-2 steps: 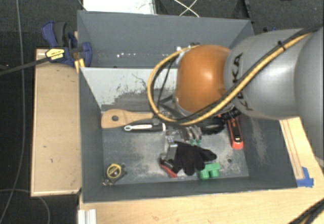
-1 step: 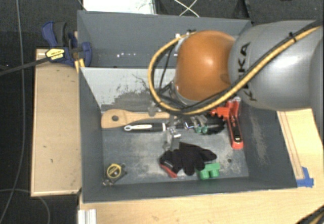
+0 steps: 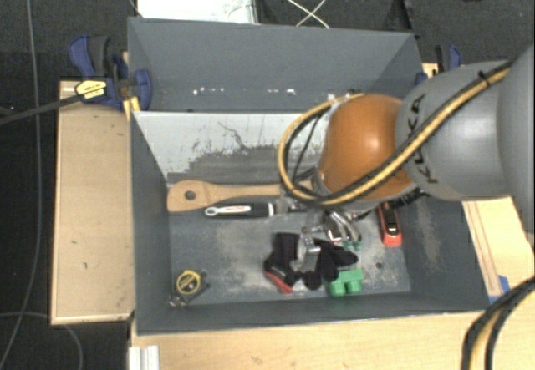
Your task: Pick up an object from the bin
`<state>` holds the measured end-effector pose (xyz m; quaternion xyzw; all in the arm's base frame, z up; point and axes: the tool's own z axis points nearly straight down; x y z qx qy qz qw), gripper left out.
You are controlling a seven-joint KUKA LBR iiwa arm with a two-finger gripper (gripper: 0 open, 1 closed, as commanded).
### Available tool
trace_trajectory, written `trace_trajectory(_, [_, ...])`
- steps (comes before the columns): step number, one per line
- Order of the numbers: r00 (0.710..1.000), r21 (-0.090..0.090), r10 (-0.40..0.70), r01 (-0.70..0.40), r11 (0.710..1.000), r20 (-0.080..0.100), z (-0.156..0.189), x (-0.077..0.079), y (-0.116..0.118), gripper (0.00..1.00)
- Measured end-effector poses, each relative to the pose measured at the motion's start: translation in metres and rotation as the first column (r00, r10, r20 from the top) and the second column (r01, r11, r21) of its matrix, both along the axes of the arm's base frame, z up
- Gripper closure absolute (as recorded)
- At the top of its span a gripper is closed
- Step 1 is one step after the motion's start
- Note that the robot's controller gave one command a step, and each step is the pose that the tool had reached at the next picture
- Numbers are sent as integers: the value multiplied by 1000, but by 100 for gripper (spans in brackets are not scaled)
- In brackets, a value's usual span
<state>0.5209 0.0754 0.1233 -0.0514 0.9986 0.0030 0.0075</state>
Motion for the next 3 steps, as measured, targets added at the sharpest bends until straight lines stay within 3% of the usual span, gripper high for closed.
trace_trajectory(1, [999, -4, 37, -37, 999, -5, -2, 5, 4, 0])
trace_trajectory(2, [998, -4, 62, -62, 998, -2, 23, 12, -38, 0])
trace_trajectory(3, [997, 6, 72, -72, 997, -2, -56, -17, 62, 0])
